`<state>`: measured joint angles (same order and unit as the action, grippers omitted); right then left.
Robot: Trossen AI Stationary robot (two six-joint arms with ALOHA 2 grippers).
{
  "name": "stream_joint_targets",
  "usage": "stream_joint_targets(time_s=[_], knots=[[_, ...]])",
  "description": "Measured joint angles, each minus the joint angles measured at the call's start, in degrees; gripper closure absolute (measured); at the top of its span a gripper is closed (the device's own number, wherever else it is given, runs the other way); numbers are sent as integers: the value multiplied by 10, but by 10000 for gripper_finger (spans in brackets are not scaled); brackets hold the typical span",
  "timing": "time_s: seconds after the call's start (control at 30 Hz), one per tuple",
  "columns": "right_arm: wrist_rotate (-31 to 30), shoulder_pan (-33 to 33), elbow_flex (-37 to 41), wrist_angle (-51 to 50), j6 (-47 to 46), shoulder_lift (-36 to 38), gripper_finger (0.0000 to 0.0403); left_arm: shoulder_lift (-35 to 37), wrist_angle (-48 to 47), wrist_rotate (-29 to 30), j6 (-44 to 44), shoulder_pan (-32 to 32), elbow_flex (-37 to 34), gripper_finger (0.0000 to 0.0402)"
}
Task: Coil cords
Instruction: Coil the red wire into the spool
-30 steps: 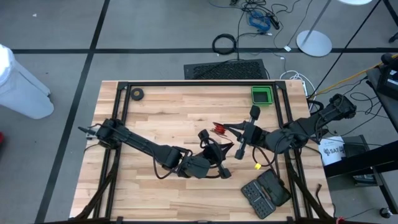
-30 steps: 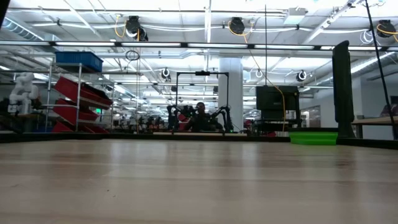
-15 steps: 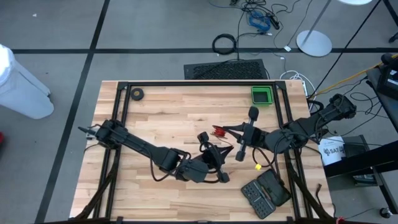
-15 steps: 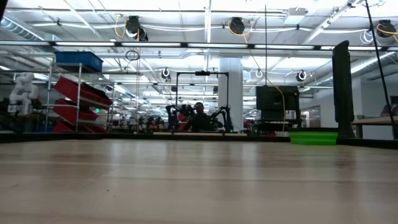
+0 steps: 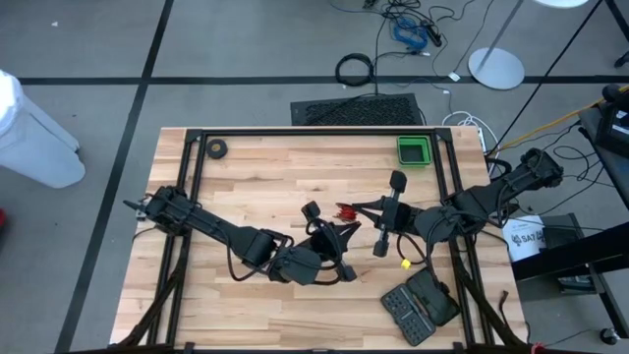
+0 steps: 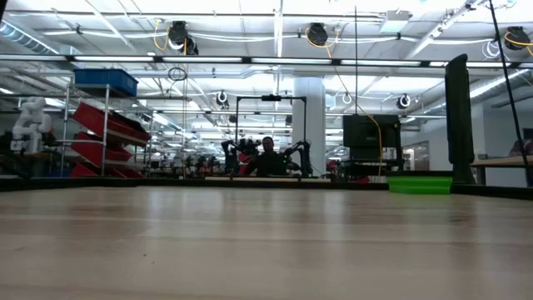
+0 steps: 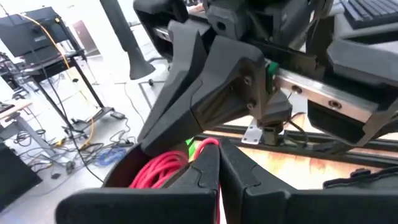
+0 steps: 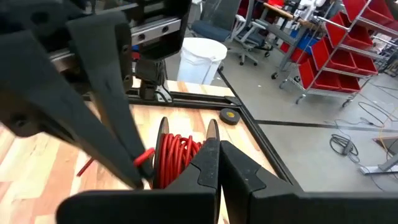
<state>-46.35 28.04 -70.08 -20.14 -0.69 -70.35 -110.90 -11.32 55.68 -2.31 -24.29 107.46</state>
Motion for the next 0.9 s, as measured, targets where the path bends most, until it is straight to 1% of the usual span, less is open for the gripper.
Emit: stream_joint_targets(time_s=[0.17, 0.23, 0.43, 0.53, 0.63, 0.9], knots=[[-1, -2, 0, 1, -9, 0, 403, 5, -10, -5, 5, -2, 0, 400], [-1, -5, 0, 1, -22, 0, 403, 5, -26, -10, 20, -5, 0, 400], [-2, -17, 0, 26, -29, 0, 403, 3, -101, -74, 105, -9, 0, 400], [-2, -18, 0, 45, -20, 0, 403, -8, -124, -91, 132, -10, 0, 400], [-1, -18, 0, 61, -14, 0, 403, -27, -130, -92, 139, -10, 0, 400], [0, -17, 0, 52, -17, 0, 403, -56, -140, -85, 140, -11, 0, 400]])
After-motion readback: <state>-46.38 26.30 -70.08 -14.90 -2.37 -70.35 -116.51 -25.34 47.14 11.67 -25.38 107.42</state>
